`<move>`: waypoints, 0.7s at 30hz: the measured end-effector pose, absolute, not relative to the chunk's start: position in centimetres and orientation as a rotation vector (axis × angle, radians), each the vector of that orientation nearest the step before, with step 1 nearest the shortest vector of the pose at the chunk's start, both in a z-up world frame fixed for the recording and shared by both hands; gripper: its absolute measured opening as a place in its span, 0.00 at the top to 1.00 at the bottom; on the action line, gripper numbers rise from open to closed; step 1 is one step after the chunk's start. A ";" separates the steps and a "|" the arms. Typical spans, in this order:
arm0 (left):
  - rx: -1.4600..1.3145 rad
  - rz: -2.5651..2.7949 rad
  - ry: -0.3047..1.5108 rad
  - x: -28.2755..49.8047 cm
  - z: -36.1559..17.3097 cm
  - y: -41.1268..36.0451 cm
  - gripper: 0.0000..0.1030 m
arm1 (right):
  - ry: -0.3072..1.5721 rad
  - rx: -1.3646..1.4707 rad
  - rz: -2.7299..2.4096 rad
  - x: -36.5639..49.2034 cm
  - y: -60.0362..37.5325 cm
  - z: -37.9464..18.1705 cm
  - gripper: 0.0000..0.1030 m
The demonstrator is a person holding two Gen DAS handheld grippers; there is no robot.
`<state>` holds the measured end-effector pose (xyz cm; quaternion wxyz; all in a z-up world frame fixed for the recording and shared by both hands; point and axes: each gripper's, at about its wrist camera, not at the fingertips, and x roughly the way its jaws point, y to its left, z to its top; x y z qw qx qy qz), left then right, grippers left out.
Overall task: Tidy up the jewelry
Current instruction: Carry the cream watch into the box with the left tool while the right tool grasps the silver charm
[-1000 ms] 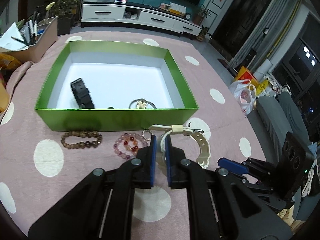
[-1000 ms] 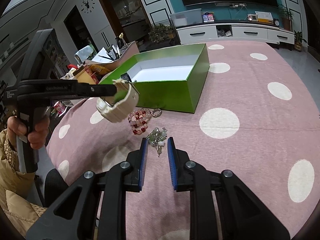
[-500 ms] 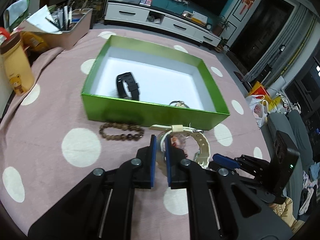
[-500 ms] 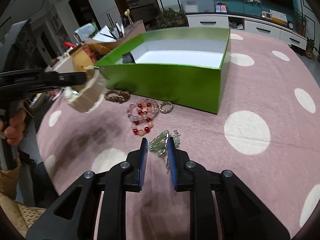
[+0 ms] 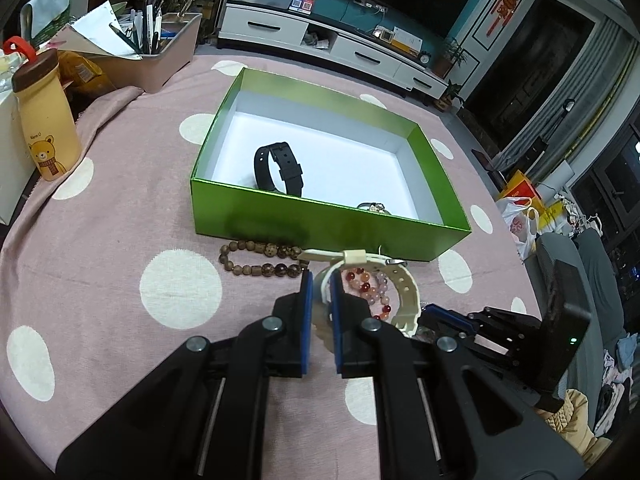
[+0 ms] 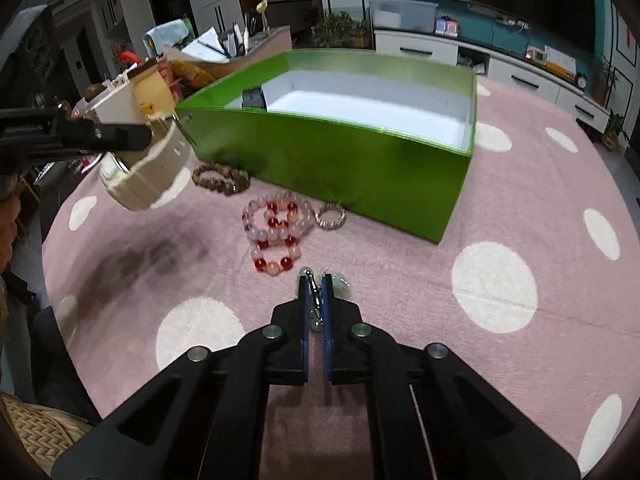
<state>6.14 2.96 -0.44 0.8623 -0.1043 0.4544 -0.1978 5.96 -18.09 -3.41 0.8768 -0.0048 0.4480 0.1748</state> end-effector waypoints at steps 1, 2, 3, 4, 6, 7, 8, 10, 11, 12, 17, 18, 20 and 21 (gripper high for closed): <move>-0.219 -0.415 0.951 6.1 -0.4 3.0 0.92 | 0.919 -0.003 0.368 5.8 -18.3 -2.8 0.95; -0.219 -0.416 0.946 6.1 -0.2 2.9 0.92 | 0.901 -0.001 0.370 5.6 -18.4 -2.2 0.95; -0.218 -0.417 0.943 6.1 -0.1 2.9 0.92 | 0.879 -0.004 0.369 5.5 -18.5 -1.4 0.95; -0.218 -0.418 0.939 6.1 0.1 2.9 0.92 | 0.860 -0.006 0.369 5.3 -18.6 -0.7 0.95; -0.215 -0.421 0.927 6.3 0.7 2.8 0.92 | 0.827 -0.011 0.366 5.1 -18.9 0.4 0.95; -0.214 -0.424 0.919 6.4 1.0 2.7 0.92 | 0.803 -0.016 0.364 5.1 -19.1 1.4 0.95; -0.213 -0.426 0.911 6.5 1.4 2.6 0.92 | 0.785 -0.018 0.362 5.1 -19.2 2.1 0.95; -0.208 -0.431 0.894 6.8 2.1 2.3 0.92 | 0.745 -0.024 0.358 5.3 -19.6 3.6 0.95; -0.203 -0.434 0.885 7.0 2.5 2.2 0.92 | 0.725 -0.028 0.356 5.4 -19.8 4.4 0.95; -0.198 -0.435 0.878 7.2 2.8 2.0 0.92 | 0.712 -0.030 0.354 5.6 -19.9 4.9 0.95; -0.171 -0.442 0.851 8.5 4.3 0.9 0.92 | 0.641 -0.045 0.335 6.9 -20.6 7.6 0.95; -0.165 -0.444 0.847 8.9 4.6 0.7 0.92 | 0.629 -0.045 0.331 7.4 -20.8 8.1 0.95; -0.156 -0.445 0.839 9.7 5.0 0.2 0.92 | 0.617 -0.045 0.323 8.1 -20.9 8.5 0.95; -0.152 -0.445 0.836 10.0 5.2 -0.1 0.92 | 0.615 -0.042 0.322 8.5 -21.1 8.6 0.95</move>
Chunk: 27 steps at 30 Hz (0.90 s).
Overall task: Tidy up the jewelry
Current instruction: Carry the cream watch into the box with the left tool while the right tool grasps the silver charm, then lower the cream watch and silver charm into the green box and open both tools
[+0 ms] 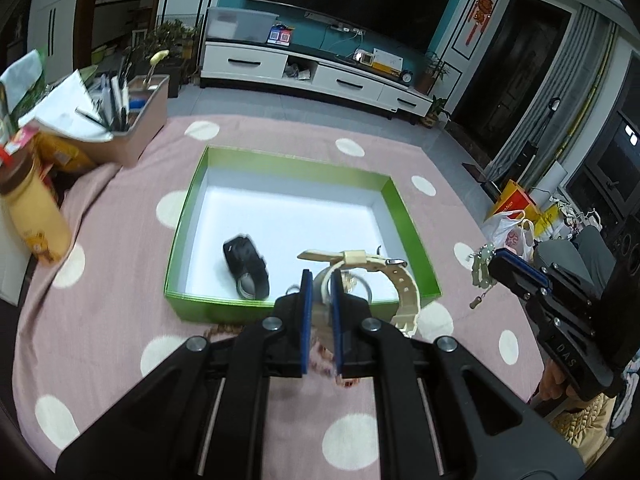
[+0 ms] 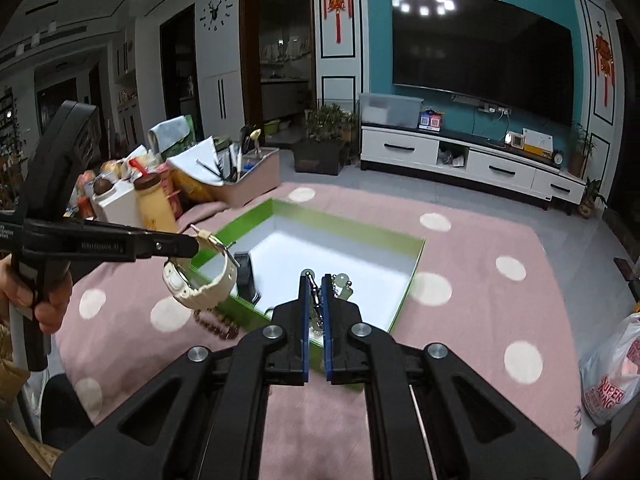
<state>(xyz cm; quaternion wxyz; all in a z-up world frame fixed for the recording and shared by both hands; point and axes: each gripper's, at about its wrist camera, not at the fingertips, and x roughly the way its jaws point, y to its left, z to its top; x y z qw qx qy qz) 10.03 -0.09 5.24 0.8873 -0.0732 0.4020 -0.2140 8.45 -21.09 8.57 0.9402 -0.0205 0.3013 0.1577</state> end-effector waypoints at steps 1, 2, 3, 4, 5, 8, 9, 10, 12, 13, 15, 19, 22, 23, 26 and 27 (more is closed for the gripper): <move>-0.148 -0.446 0.833 10.4 5.4 -0.3 0.92 | 0.614 -0.036 0.319 9.0 -21.3 8.6 0.95; -0.143 -0.445 0.831 11.0 5.5 -0.6 0.92 | 0.615 -0.033 0.314 9.5 -21.4 8.6 0.95; -0.141 -0.441 0.831 11.5 5.5 -0.8 0.92 | 0.616 -0.032 0.312 10.0 -21.5 8.6 0.95; -0.140 -0.440 0.833 12.0 5.5 -0.9 0.92 | 0.618 -0.030 0.313 10.4 -21.5 8.5 0.95; -0.142 -0.435 0.836 12.6 5.4 -1.1 0.92 | 0.620 -0.027 0.314 10.8 -21.5 8.4 0.95; -0.143 -0.419 0.852 14.4 4.9 -1.6 0.92 | 0.636 -0.017 0.313 12.4 -21.6 7.8 0.95; -0.140 -0.415 0.856 14.8 4.8 -1.7 0.92 | 0.642 -0.013 0.313 12.8 -21.6 7.5 0.95; -0.134 -0.408 0.864 15.4 4.5 -2.0 0.92 | 0.652 -0.009 0.313 13.3 -21.7 7.2 0.95; -0.124 -0.399 0.882 16.5 3.7 -2.4 0.92 | 0.672 -0.004 0.311 14.2 -21.7 6.4 0.95; -0.121 -0.393 0.891 16.8 3.3 -2.5 0.92 | 0.684 -0.004 0.311 14.6 -21.7 5.9 0.95; -0.114 -0.381 0.911 17.6 2.3 -2.8 0.92 | 0.707 0.002 0.311 15.5 -21.6 5.0 0.95; -0.107 -0.359 0.954 19.3 0.4 -3.2 0.91 | 0.744 0.013 0.306 16.6 -21.6 3.5 0.95; -0.099 -0.348 0.979 20.1 -0.8 -3.6 0.91 | 0.766 0.018 0.304 17.3 -21.5 2.4 0.95; -0.096 -0.345 0.984 20.2 -1.2 -3.6 0.91 | 0.772 0.019 0.303 17.4 -21.5 2.1 0.95; -0.082 -0.331 1.001 20.7 -2.1 -4.1 0.88 | 0.791 0.024 0.300 18.1 -21.7 1.3 0.95; -0.084 -0.331 1.004 20.8 -2.2 -4.1 0.88 | 0.795 0.028 0.298 18.3 -21.7 1.1 0.94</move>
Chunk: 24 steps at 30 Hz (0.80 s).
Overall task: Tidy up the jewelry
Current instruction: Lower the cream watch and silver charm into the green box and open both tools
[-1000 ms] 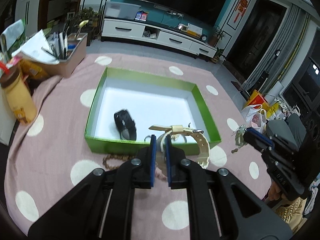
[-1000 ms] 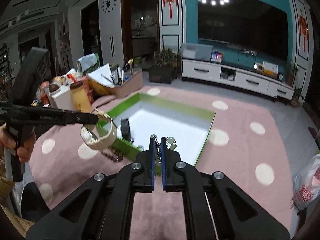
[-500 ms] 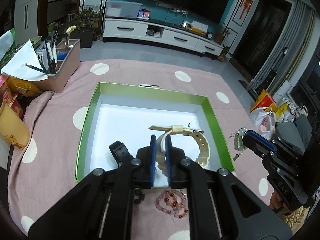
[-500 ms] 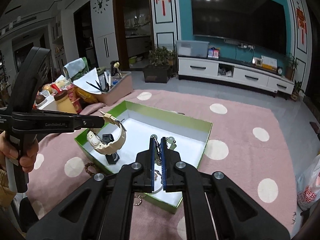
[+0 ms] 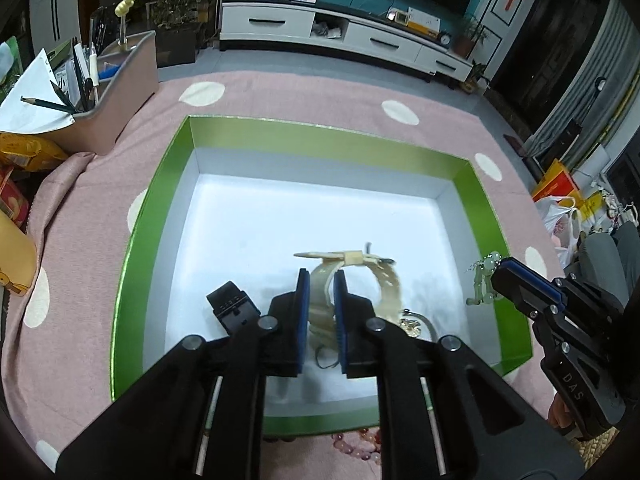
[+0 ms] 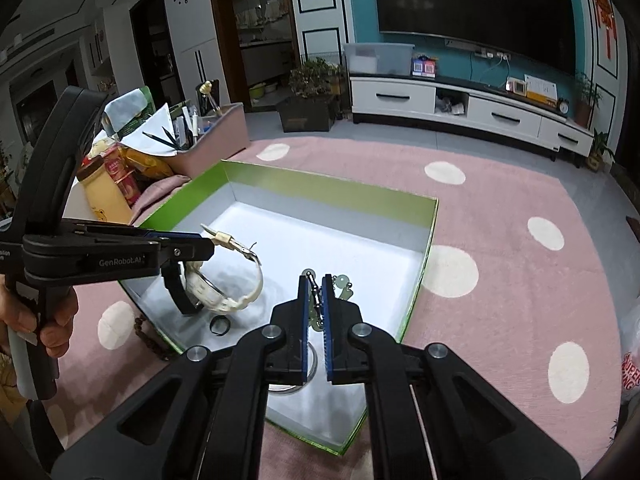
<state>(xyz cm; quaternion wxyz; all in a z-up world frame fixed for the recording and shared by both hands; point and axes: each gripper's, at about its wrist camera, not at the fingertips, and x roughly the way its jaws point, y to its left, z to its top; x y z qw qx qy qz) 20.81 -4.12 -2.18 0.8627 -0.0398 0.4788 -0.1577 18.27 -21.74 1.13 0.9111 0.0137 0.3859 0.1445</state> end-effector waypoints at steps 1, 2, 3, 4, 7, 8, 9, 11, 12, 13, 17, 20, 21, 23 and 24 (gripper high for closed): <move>-0.085 -0.336 1.005 20.9 -2.3 -4.1 0.88 | 0.802 0.033 0.290 18.5 -21.9 0.9 0.93; -0.084 -0.335 1.003 20.9 -2.2 -4.2 0.83 | 0.807 0.039 0.284 18.6 -22.0 0.7 0.89; -0.082 -0.335 0.997 20.9 -2.1 -4.2 0.78 | 0.808 0.046 0.279 18.7 -22.2 0.6 0.81; -0.083 -0.339 0.991 20.7 -1.9 -4.2 0.70 | 0.807 0.059 0.274 18.6 -22.4 0.6 0.77; -0.081 -0.340 0.966 20.2 -1.0 -3.9 0.61 | 0.794 0.097 0.266 18.0 -23.2 0.9 0.72; -0.083 -0.339 0.959 20.0 -0.8 -3.7 0.56 | 0.789 0.108 0.264 17.7 -23.5 1.1 0.71; -0.087 -0.336 0.946 19.7 -0.3 -3.3 0.54 | 0.784 0.118 0.260 17.4 -23.8 1.3 0.71; -0.087 -0.328 0.930 19.1 0.3 -2.8 0.43 | 0.770 0.137 0.256 16.3 -24.5 1.9 0.69; -0.082 -0.318 0.921 18.5 0.7 -2.4 0.38 | 0.763 0.143 0.255 15.9 -24.7 2.1 0.66; -0.081 -0.311 0.912 18.1 1.0 -2.0 0.34 | 0.754 0.151 0.253 15.2 -25.0 2.5 0.65; -0.086 -0.277 0.899 15.8 1.6 0.1 0.23 | 0.735 0.178 0.244 12.8 -26.0 3.2 0.61; -0.100 -0.249 0.901 14.0 1.6 1.8 0.20 | 0.732 0.196 0.236 10.9 -26.4 3.5 0.61; -0.105 -0.238 0.903 13.4 1.6 2.4 0.19 | 0.733 0.203 0.235 10.2 -26.5 3.6 0.61; -0.122 -0.223 0.903 12.2 1.6 3.5 0.19 | 0.732 0.209 0.235 9.2 -26.5 3.6 0.61; -0.130 -0.216 0.903 11.6 1.5 4.0 0.19 | 0.732 0.211 0.239 8.5 -26.4 3.7 0.61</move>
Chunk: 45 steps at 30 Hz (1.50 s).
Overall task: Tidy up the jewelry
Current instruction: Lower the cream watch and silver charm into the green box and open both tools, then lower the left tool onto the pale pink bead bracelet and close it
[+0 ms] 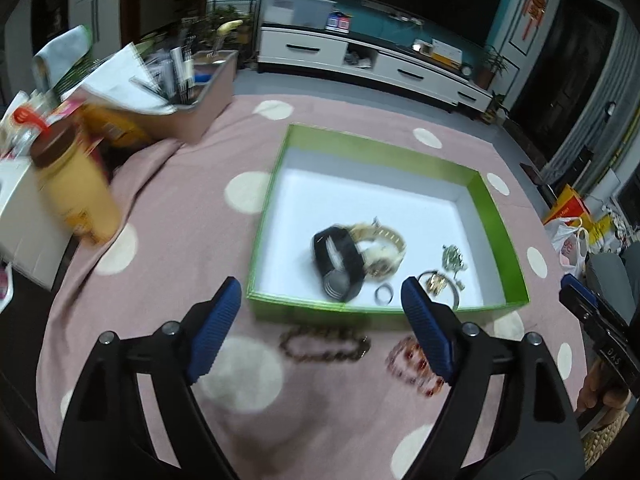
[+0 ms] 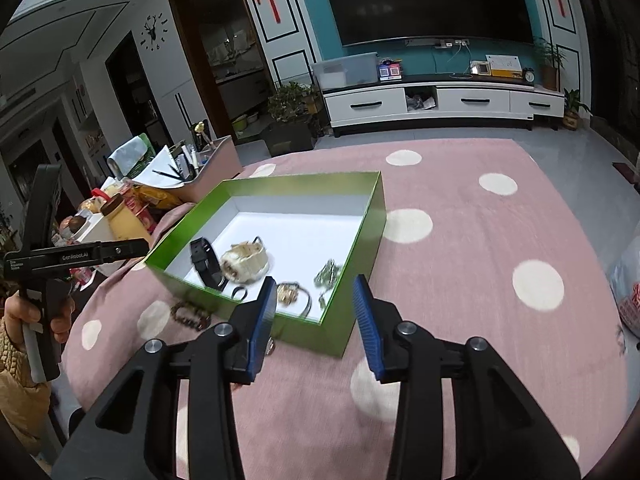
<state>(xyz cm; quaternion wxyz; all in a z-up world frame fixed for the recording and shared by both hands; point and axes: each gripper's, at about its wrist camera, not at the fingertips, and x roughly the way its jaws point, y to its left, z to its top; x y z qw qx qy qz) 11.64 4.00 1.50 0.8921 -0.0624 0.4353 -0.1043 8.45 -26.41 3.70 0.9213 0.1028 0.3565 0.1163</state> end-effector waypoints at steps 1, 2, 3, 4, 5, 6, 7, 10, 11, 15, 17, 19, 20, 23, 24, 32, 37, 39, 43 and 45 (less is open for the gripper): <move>-0.138 -0.210 0.903 11.0 1.5 4.5 0.19 | 0.734 0.212 0.241 8.0 -26.3 3.7 0.61; -0.147 -0.201 0.902 10.2 1.4 5.1 0.19 | 0.736 0.213 0.243 7.6 -26.2 3.8 0.61; -0.152 -0.194 0.903 9.7 1.3 5.6 0.19 | 0.738 0.217 0.247 7.0 -26.1 3.8 0.61; -0.159 -0.189 0.904 9.0 1.1 6.0 0.19 | 0.742 0.220 0.252 6.6 -25.9 3.8 0.61; -0.169 -0.186 0.909 8.3 0.9 6.4 0.19 | 0.744 0.221 0.256 6.3 -25.8 3.7 0.61; -0.178 -0.186 0.916 7.7 0.6 6.7 0.19 | 0.749 0.220 0.261 5.8 -25.6 3.7 0.61; -0.189 -0.188 0.925 7.1 0.3 7.0 0.19 | 0.752 0.219 0.264 5.5 -25.4 3.6 0.61; -0.211 -0.193 0.952 5.3 -0.8 7.4 0.19 | 0.763 0.221 0.279 4.3 -24.7 3.4 0.61; -0.224 -0.198 0.964 4.7 -1.2 7.5 0.19 | 0.767 0.220 0.285 4.0 -24.4 3.3 0.61; -0.247 -0.222 1.004 3.6 -2.5 7.1 0.19 | 0.796 0.214 0.313 2.9 -23.1 2.6 0.61; -0.246 -0.232 1.020 3.2 -3.0 6.8 0.19 | 0.810 0.214 0.324 2.5 -22.5 2.1 0.61; -0.255 -0.246 1.035 3.1 -3.4 6.2 0.19 | 0.823 0.214 0.329 2.1 -22.0 1.6 0.61; -0.263 -0.253 1.044 3.0 -3.7 6.0 0.19 | 0.832 0.211 0.333 1.9 -21.7 1.3 0.61; -0.261 -0.269 1.059 3.1 -4.1 5.2 0.19 | 0.851 0.203 0.344 1.8 -21.1 0.7 0.61; -0.263 -0.278 1.065 3.1 -4.3 4.8 0.19 | 0.855 0.203 0.347 1.7 -21.0 0.5 0.61; -0.315 -0.337 1.096 5.1 -4.6 2.5 0.26 | 0.863 0.214 0.352 1.6 -21.0 -0.3 0.61; -0.311 -0.353 1.115 7.1 -5.0 0.6 0.37 | 0.861 0.232 0.346 1.6 -21.6 -0.5 0.61; -0.310 -0.356 1.126 7.9 -5.4 0.0 0.43 | 0.862 0.238 0.342 1.6 -21.9 -0.7 0.61; -0.289 -0.345 1.152 9.4 -6.2 -1.3 0.54 | 0.862 0.251 0.340 1.7 -22.4 -1.0 0.61; -0.287 -0.340 1.163 9.9 -6.6 -1.7 0.56 | 0.863 0.259 0.339 1.8 -22.6 -1.1 0.61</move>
